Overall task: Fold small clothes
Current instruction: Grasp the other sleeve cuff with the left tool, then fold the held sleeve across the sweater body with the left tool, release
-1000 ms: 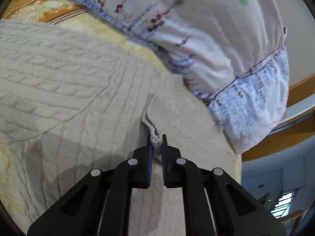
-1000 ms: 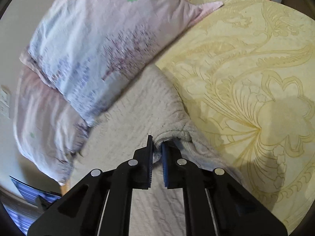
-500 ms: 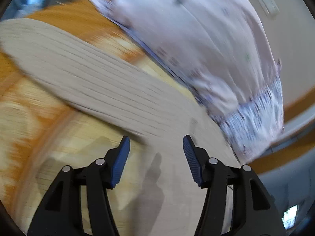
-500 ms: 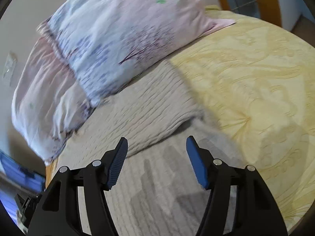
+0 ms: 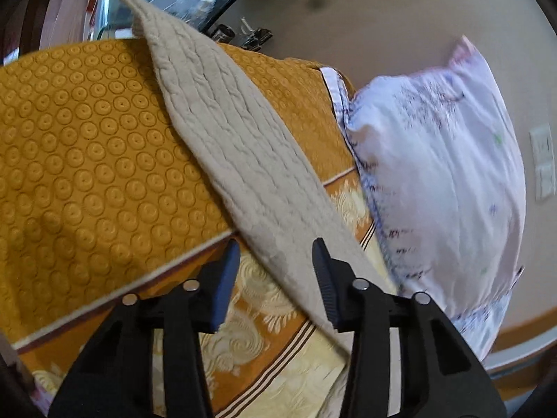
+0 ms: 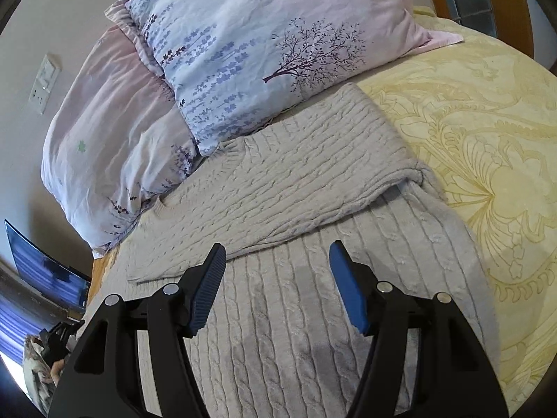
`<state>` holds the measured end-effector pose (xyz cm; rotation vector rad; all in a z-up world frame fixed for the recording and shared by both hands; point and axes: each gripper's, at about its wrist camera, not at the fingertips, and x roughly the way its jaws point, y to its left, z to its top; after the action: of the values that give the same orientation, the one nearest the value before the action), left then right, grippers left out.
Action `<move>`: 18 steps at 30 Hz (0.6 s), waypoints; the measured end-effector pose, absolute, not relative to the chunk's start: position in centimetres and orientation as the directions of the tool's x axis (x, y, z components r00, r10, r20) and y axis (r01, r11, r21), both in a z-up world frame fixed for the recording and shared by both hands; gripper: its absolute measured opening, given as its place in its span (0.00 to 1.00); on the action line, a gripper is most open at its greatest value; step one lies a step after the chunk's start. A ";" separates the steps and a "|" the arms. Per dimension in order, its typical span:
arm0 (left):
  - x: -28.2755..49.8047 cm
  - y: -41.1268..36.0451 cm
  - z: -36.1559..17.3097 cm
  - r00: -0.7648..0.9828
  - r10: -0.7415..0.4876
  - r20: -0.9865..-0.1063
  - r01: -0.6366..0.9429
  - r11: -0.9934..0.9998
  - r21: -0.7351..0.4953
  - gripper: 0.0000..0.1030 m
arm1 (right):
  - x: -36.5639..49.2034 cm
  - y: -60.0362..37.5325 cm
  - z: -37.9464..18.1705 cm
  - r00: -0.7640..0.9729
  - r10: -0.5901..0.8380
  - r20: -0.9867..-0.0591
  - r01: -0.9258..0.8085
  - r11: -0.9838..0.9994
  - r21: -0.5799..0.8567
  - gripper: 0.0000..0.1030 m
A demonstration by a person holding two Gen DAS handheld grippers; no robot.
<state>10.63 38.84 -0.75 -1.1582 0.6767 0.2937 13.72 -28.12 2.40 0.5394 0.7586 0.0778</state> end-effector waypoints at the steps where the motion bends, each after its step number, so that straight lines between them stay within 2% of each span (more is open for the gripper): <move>1: 10.8 38.9 -0.9 0.773 -0.133 -0.620 -0.540 0.376 -0.753 0.38 | 13.8 -28.1 2.3 0.728 0.256 -0.636 0.125 0.862 0.491 0.62; 6: 11.3 39.0 -1.5 0.789 -0.153 -0.595 -0.533 0.312 -0.786 0.30 | 14.1 -28.0 1.8 0.713 0.262 -0.650 0.130 0.862 0.490 0.62; 9: 11.7 39.1 -1.6 0.785 -0.149 -0.601 -0.543 0.300 -0.784 0.15 | 14.1 -27.8 1.8 0.713 0.262 -0.651 0.122 0.867 0.483 0.62; 10: 11.8 39.2 -1.5 0.789 -0.146 -0.597 -0.539 0.304 -0.786 0.06 | 14.1 -27.8 1.9 0.715 0.260 -0.649 0.119 0.869 0.480 0.62; 15: 13.4 37.4 2.4 0.841 -0.137 -0.524 -0.435 0.405 -0.804 0.06 | 14.0 -27.9 2.3 0.727 0.252 -0.639 0.109 0.876 0.470 0.62; 18: 15.0 35.2 5.1 0.870 -0.176 -0.461 -0.344 0.455 -0.822 0.05 | 13.8 -27.8 2.6 0.733 0.255 -0.630 0.096 0.879 0.468 0.62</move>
<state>15.00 35.23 5.06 -1.1085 0.5328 0.1098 13.82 -27.81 2.63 0.5017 0.7502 0.0915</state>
